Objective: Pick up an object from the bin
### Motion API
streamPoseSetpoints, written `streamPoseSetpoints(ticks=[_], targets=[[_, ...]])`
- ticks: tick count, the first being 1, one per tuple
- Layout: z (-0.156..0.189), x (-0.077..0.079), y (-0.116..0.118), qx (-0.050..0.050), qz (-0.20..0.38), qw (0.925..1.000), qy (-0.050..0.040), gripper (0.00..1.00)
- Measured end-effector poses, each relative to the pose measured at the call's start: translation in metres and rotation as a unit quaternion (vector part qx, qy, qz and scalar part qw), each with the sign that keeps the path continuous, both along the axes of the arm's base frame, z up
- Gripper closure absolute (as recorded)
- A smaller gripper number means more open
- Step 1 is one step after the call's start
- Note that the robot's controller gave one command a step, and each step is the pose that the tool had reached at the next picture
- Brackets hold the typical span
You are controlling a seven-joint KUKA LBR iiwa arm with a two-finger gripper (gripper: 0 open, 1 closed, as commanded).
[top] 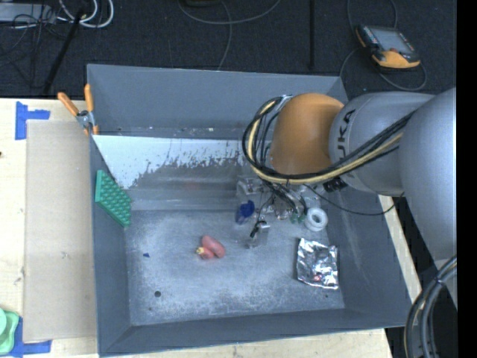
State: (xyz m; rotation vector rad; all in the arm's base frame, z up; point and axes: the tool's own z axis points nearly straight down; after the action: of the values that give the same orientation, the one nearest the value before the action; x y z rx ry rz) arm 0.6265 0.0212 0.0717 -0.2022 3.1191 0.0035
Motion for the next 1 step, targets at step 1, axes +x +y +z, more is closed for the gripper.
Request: streamPoseSetpoints(ticks=[1], targets=[[0.0300,-0.0040,-0.0256,-0.001,-0.025,0.9997,0.0056,0.00]])
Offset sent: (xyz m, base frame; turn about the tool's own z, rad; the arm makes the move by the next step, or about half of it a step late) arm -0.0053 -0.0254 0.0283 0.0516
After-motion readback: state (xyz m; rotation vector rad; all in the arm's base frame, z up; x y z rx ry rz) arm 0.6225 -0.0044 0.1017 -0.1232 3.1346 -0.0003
